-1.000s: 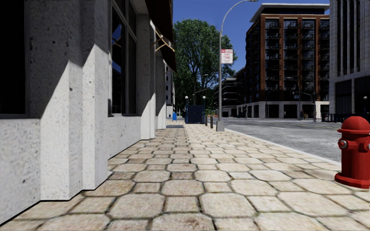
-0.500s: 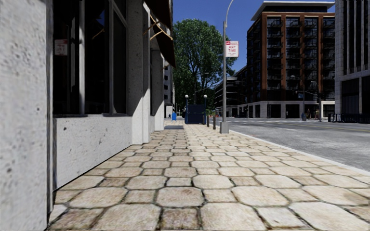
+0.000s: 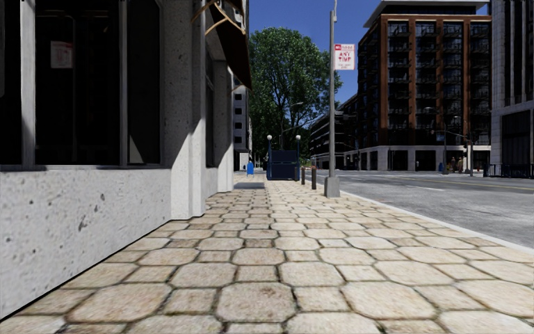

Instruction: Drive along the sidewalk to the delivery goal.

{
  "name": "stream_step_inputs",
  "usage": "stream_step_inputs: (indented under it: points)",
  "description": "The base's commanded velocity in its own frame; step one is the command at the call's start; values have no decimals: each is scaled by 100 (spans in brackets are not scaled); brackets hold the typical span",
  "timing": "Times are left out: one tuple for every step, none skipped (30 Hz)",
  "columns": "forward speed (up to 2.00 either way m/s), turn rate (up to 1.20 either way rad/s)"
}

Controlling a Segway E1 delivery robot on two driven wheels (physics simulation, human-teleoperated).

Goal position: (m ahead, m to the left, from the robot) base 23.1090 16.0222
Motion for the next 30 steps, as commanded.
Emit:
stream_step_inputs:
  points:
    - [200,0]
    - [200,0]
    - [200,0]
    - [200,0]
    - [200,0]
    - [200,0]
    - [200,0]
    - [200,0]
    - [200,0]
    - [200,0]
    - [200,0]
    - [200,0]
    - [200,0]
    - [200,0]
    - [200,0]
    - [200,0]
    - [200,0]
    - [200,0]
    - [200,0]
    - [200,0]
    - [200,0]
    - [200,0]
    - [200,0]
    - [200,0]
    - [200,0]
    - [200,0]
    - [200,0]
    - [200,0]
    - [200,0]
    - [200,0]
